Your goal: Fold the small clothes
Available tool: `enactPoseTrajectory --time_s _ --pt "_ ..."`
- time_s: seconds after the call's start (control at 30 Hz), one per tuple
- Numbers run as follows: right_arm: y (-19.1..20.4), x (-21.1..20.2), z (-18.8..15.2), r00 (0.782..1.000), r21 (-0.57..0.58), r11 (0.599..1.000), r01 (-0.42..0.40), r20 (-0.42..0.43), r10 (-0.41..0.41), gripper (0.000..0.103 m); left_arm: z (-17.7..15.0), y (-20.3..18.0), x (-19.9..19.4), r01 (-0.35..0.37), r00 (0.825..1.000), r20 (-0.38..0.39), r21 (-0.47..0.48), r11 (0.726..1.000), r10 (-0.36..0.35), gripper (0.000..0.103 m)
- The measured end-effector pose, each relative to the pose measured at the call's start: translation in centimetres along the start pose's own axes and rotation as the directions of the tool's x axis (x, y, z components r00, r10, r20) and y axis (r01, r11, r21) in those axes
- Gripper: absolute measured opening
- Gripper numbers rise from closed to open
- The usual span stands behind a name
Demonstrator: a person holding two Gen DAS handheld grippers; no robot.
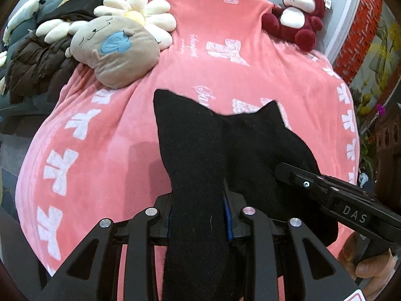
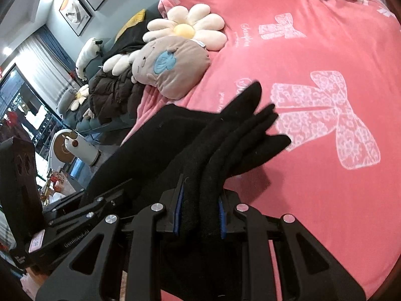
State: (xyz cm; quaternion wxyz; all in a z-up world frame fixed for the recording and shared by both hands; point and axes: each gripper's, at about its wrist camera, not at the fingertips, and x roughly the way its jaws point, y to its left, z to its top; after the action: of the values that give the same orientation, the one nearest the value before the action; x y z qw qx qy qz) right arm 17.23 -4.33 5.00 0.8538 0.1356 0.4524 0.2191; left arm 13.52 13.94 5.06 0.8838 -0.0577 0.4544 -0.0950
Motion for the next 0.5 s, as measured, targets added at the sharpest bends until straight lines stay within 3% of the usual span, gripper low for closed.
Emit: enactPoseTrajectory --time_s 0.07,0.17,0.2,0.23,0.3,0.5 --pt "-1.4 1.9 -1.4 0.998 0.002 0.999 0.051 -0.042 -0.051 0.021 -1.0 0.4 2.5 0.004 0.998 -0.062 0.004 1.000 -0.004 0.036" --pt "-4.5 5.0 -4.0 0.983 0.038 0.994 0.101 -0.158 -0.093 0.022 -4.2 1.0 7.3 0.019 0.980 -0.199 -0.042 0.999 -0.027 0.037" --pt "-5.2 5.5 -4.6 0.979 0.050 0.994 0.099 -0.183 -0.088 0.027 -4.9 1.0 7.9 0.010 0.977 -0.212 -0.047 0.999 -0.020 0.037" --pt "-5.7 5.5 -5.0 0.979 0.065 0.993 0.094 -0.189 -0.080 0.030 -5.5 1.1 8.2 -0.001 0.979 -0.203 -0.051 0.999 -0.010 0.043" --pt "-6.4 4.6 -5.1 0.982 0.098 0.991 0.088 -0.173 -0.070 0.039 -6.0 1.2 7.8 -0.011 0.987 -0.160 -0.069 0.998 -0.001 0.047" --pt "-7.5 5.8 -4.1 0.978 0.196 0.980 0.029 -0.208 0.012 0.039 -5.3 0.7 7.1 -0.036 0.986 -0.167 -0.073 0.997 0.024 0.050"
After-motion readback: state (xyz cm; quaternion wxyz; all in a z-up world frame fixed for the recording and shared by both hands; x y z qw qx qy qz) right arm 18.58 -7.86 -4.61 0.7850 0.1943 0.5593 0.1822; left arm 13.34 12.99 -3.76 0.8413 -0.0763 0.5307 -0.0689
